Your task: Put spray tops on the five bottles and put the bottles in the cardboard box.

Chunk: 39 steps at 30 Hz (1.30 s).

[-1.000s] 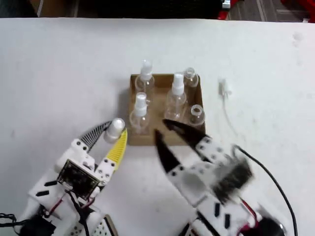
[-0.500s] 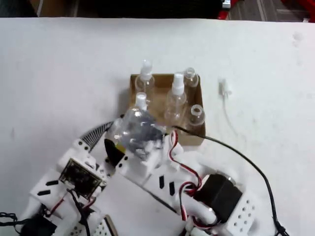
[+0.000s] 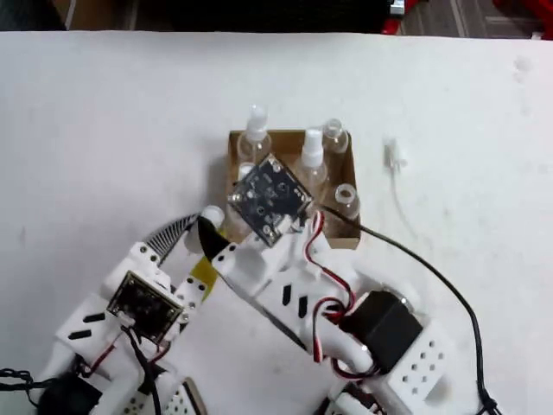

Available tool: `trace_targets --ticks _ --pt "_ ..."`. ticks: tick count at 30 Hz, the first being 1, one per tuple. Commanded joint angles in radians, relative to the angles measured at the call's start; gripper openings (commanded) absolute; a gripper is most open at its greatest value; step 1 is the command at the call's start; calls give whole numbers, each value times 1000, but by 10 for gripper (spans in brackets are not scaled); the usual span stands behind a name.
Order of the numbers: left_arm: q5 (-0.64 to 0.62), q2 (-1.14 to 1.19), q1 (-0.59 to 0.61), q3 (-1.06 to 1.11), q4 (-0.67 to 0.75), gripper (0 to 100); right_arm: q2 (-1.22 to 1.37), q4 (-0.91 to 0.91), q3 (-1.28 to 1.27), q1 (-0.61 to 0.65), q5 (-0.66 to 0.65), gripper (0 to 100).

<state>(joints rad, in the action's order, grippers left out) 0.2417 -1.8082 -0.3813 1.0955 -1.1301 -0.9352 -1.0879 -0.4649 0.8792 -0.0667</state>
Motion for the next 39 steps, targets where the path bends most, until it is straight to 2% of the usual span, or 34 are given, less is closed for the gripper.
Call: trace_targets --ticks 1,9,14,17,21,24,28,35,39 --pt "12 -19 -13 -8 26 21 44 19 34 13 14 184" --pt "12 -19 -13 -8 40 21 70 16 34 48 20 170" --pt "12 -19 -13 -8 40 21 70 16 35 48 11 9" --pt "12 -19 -13 -8 40 21 70 16 35 48 11 39" --pt "12 -19 -13 -8 40 27 68 19 38 48 9 16" --pt "8 -19 -12 -8 32 116 68 22 40 47 8 16" --pt "-132 -19 -4 -23 -3 280 68 22 41 45 -74 16" --pt "-146 -19 -4 -167 -121 278 -25 15 60 38 -110 16" --pt "-147 -19 -2 -186 -141 278 -116 -50 167 -87 -126 16"
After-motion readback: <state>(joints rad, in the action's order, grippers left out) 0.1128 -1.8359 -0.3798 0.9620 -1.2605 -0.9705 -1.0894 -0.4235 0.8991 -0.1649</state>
